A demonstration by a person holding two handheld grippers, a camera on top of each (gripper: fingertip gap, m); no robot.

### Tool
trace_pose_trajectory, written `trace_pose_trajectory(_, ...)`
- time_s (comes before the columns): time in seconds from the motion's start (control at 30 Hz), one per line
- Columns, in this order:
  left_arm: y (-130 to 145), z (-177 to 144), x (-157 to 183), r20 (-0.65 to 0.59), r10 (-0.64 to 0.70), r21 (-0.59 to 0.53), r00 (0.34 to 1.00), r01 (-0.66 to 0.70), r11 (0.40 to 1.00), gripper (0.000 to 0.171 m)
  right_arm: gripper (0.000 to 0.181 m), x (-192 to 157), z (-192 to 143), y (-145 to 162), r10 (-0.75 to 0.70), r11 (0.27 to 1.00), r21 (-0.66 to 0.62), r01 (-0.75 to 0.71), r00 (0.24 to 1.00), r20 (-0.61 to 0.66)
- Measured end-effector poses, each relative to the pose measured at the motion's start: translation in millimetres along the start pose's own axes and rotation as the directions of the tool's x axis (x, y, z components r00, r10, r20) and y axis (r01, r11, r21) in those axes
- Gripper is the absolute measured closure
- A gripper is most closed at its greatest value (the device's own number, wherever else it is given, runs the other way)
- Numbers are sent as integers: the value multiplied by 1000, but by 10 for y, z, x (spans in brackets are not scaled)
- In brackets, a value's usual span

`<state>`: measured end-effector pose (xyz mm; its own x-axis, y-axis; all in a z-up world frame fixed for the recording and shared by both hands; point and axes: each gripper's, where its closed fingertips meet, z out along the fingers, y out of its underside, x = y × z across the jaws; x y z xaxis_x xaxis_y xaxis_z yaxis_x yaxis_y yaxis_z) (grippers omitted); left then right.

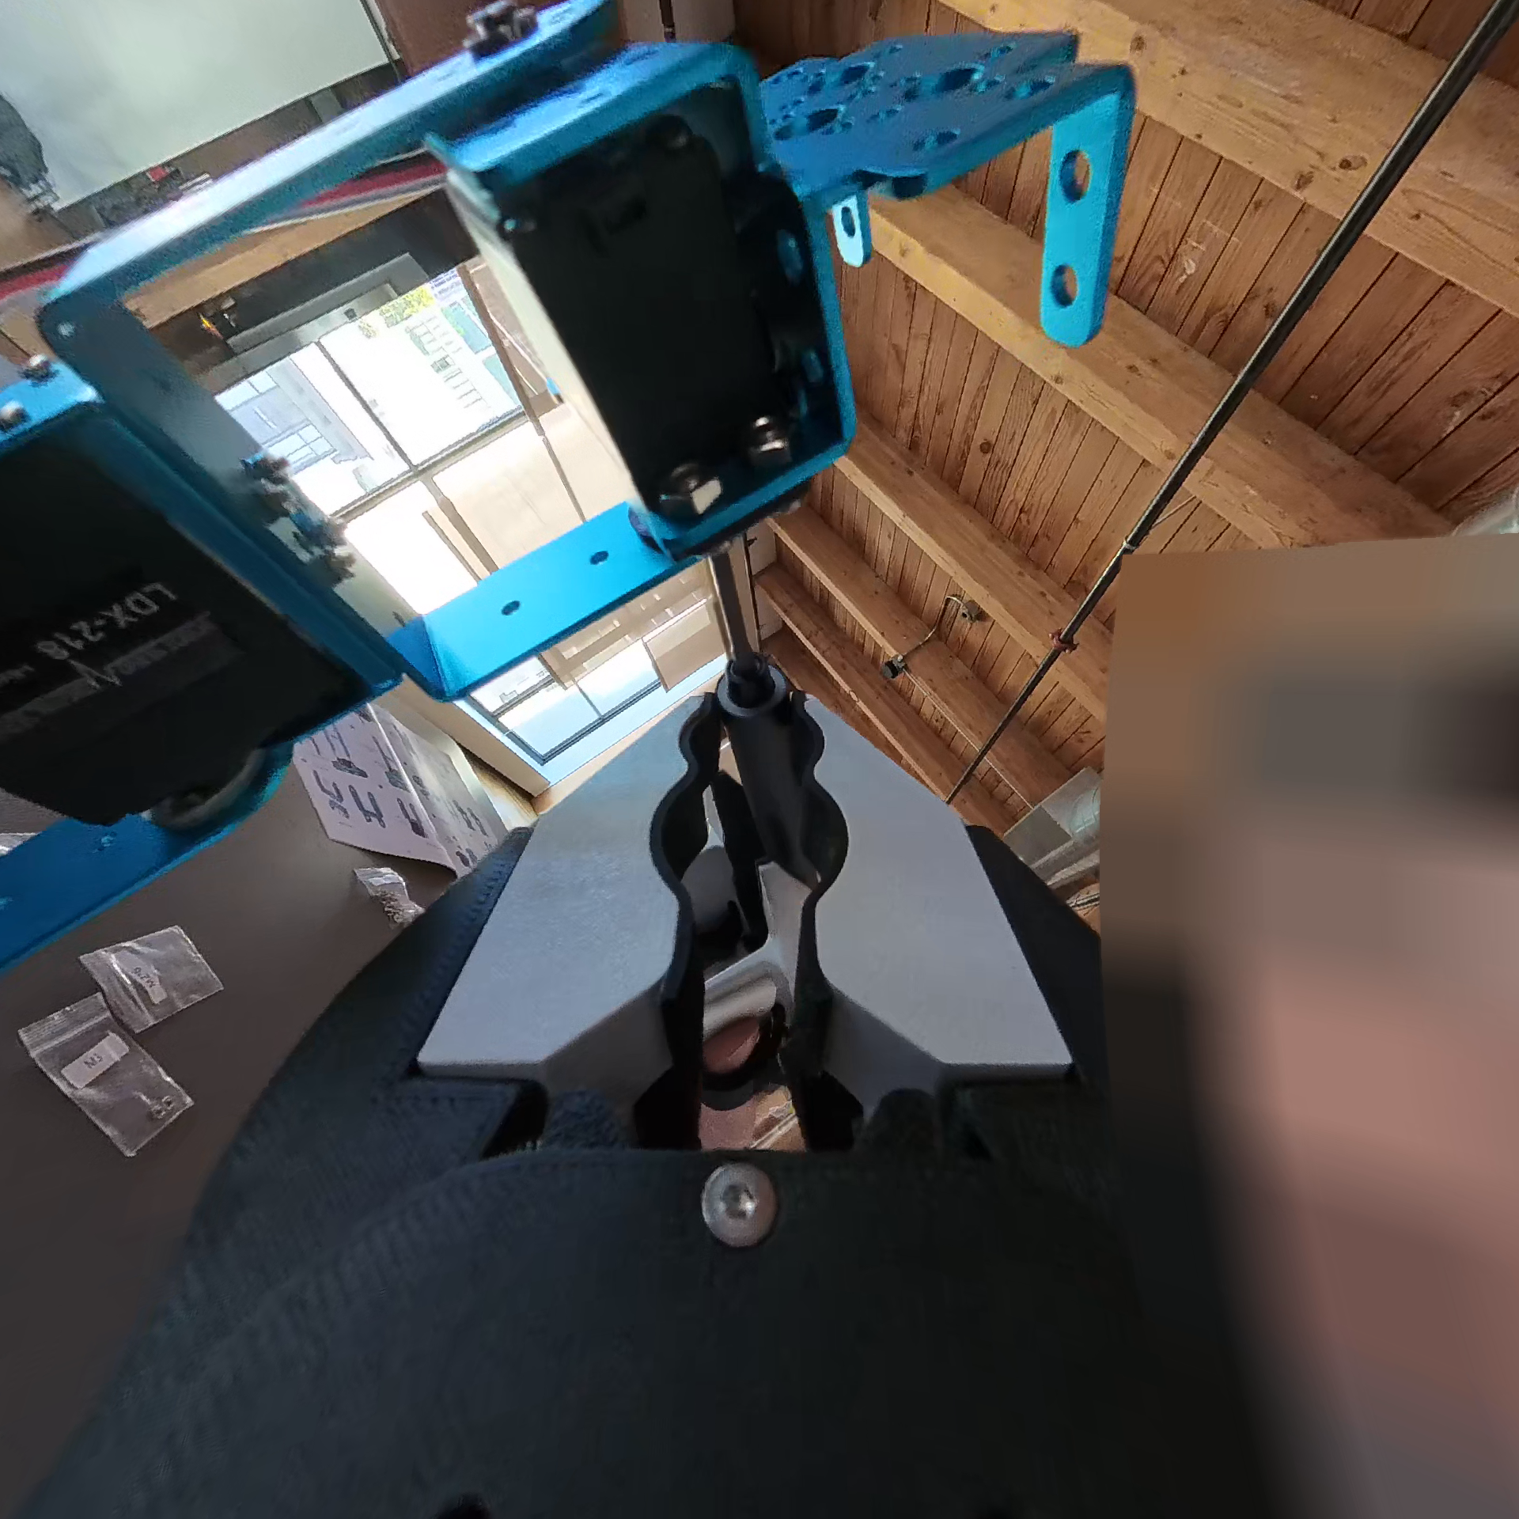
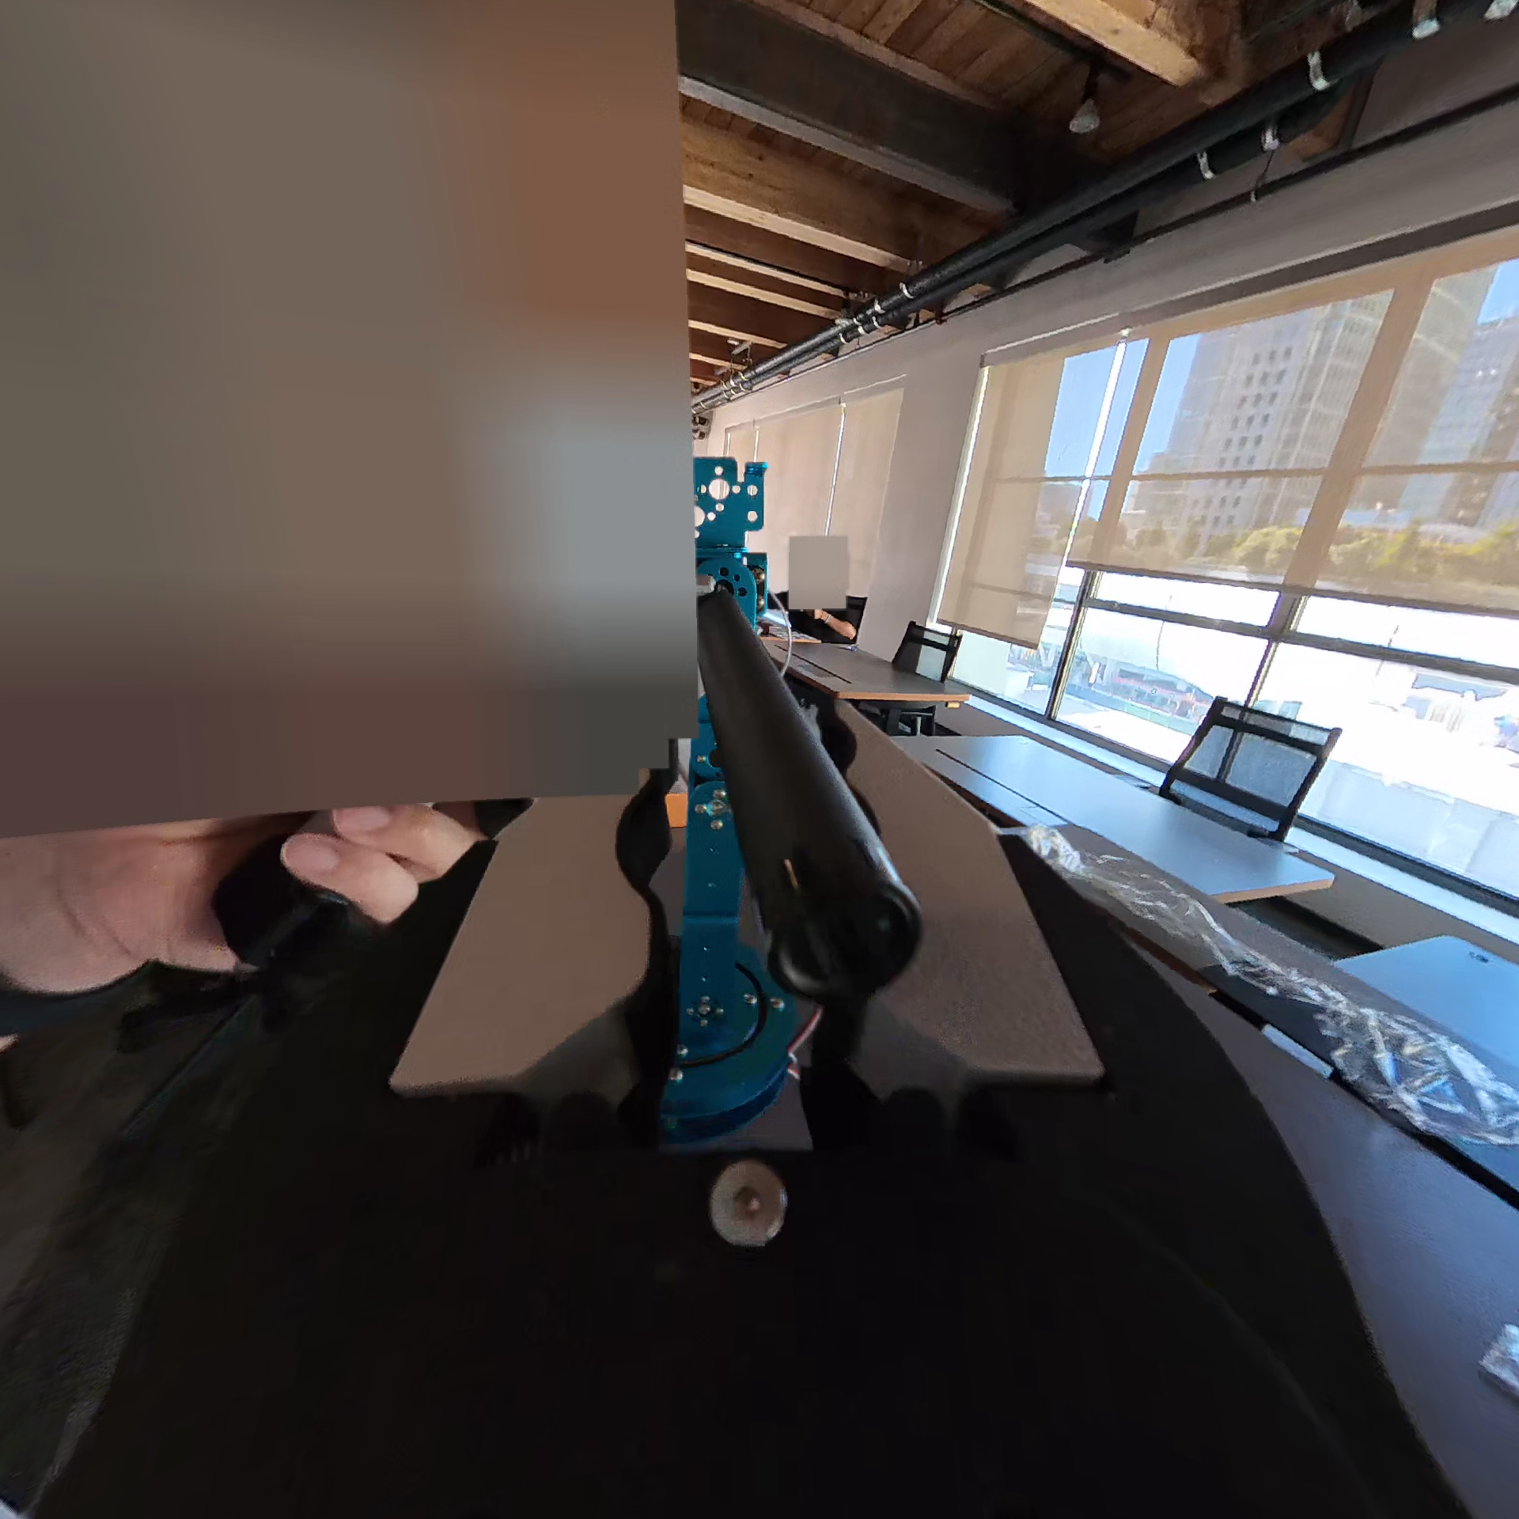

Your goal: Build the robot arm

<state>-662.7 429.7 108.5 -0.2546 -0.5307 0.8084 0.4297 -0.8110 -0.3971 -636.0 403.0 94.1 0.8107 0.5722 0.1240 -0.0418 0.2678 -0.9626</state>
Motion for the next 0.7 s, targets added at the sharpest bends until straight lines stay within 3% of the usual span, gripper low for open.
trace_pose_trajectory(0.13,-1,-9,-7,7,0,-1,1000,0,1000,156,144,83,-136,-72,-164,986,4,164,986,-7)
trace_pose_trajectory(0.27,-2,-18,-18,5,-14,4,1000,14,1000,157,148,63,-218,-101,-378,923,-47,381,923,72)
trace_pose_trajectory(0.4,-7,-16,2,-7,-25,6,1000,26,1000,156,164,-4,-245,-60,-512,848,-82,524,849,132)
trace_pose_trajectory(0.53,-32,-34,3,-9,-29,17,1000,29,999,156,165,-65,-226,-51,-541,827,-90,555,829,141)
trace_pose_trajectory(0.7,-52,-37,5,-7,-29,29,1000,30,999,156,165,-65,-210,-50,-495,849,-132,512,857,143)
